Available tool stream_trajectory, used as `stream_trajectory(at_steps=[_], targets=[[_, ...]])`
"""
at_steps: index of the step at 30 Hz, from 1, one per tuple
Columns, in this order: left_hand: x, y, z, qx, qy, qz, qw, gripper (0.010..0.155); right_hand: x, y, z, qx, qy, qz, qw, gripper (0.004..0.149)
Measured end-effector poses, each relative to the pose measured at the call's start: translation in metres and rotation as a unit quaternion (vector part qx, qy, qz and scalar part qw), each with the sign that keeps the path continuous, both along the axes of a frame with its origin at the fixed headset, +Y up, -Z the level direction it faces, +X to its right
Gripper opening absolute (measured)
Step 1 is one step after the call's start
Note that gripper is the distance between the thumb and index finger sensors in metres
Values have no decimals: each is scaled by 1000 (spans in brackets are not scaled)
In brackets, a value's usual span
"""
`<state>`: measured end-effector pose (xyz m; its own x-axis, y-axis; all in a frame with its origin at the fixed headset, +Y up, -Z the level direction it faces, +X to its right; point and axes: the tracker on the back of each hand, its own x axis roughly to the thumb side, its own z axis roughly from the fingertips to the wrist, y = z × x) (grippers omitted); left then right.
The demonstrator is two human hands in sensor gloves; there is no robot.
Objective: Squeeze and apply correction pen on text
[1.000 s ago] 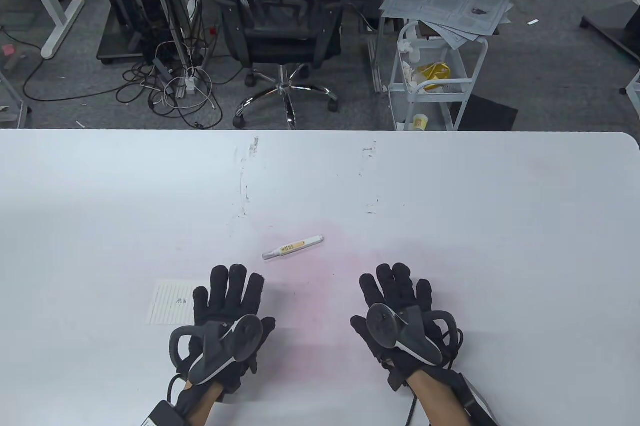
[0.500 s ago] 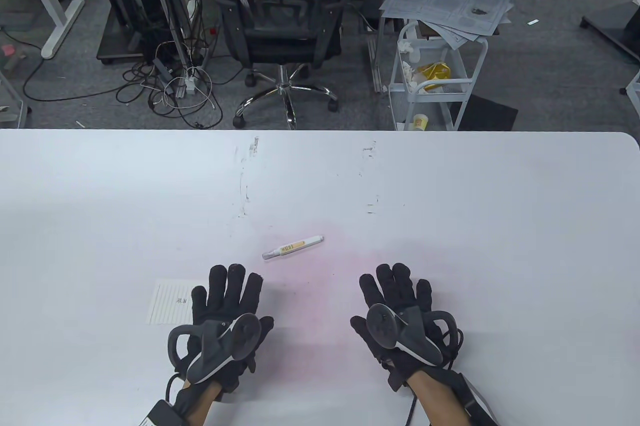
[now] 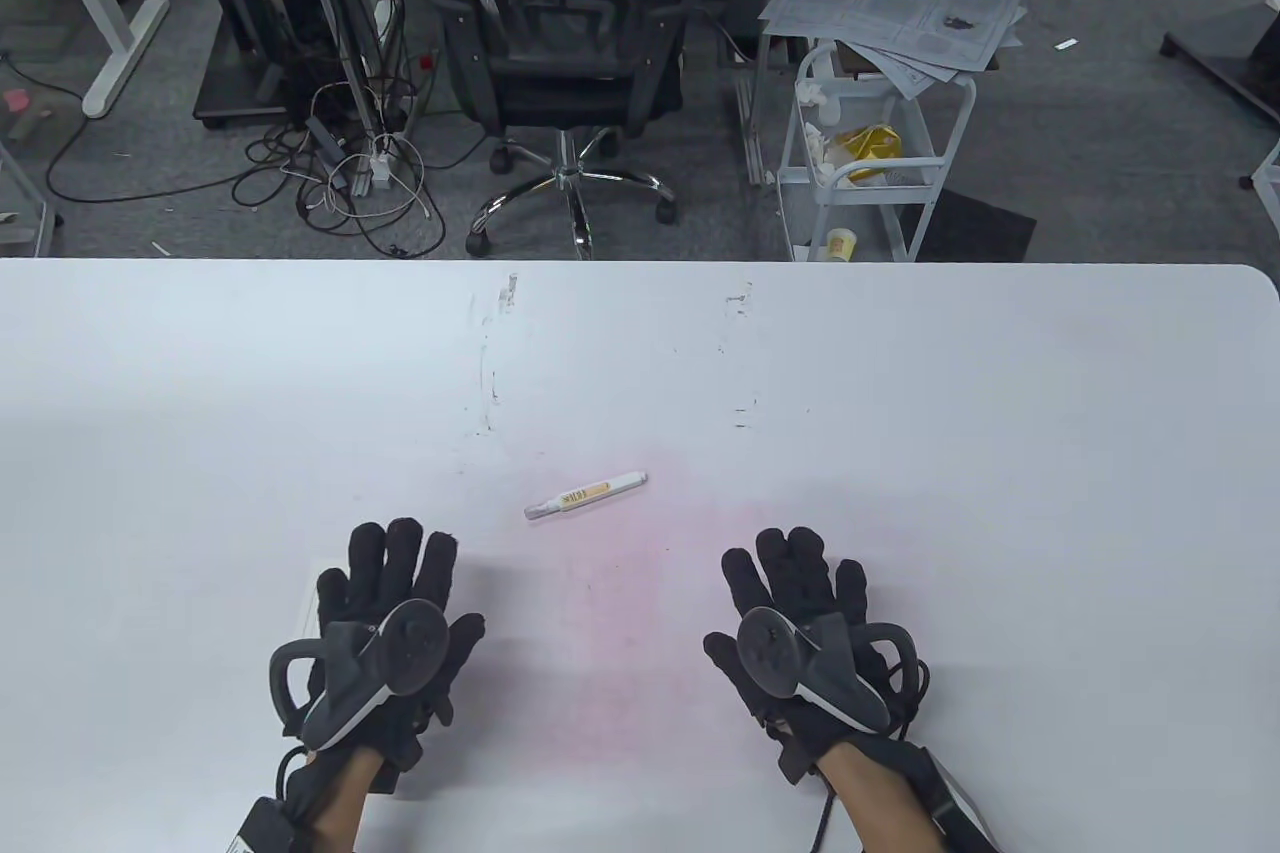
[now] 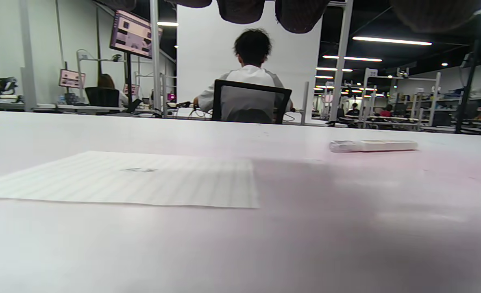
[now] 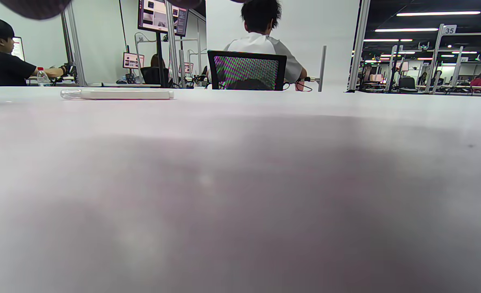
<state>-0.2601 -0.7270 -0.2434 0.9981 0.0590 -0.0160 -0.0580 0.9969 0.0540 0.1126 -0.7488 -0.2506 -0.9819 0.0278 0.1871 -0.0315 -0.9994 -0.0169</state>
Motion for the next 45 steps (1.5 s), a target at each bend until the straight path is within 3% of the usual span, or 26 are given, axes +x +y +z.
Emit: stream_trajectory(at_steps=[9, 16, 29, 36, 41, 45], targets=[[-67, -1, -11, -30, 101, 5, 994, 79, 2, -1, -1, -8, -5, -1, 1000, 78], [-103, -17, -16, -81, 145, 53, 985, 80, 3, -1, -2, -14, -7, 0, 1000, 78], [-114, -44, -37, -173, 154, 16, 973, 85, 8, -2, -6, -24, -14, -5, 1000, 78], [-116, -46, -43, -189, 140, 28, 972, 84, 10, -2, -7, -28, -16, -6, 999, 78], [-115, -48, -51, -241, 134, 41, 960, 81, 10, -2, -7, -28, -16, -5, 999, 78], [-116, -49, -52, -240, 129, 53, 961, 79, 9, -2, -7, -31, -16, -3, 999, 78]])
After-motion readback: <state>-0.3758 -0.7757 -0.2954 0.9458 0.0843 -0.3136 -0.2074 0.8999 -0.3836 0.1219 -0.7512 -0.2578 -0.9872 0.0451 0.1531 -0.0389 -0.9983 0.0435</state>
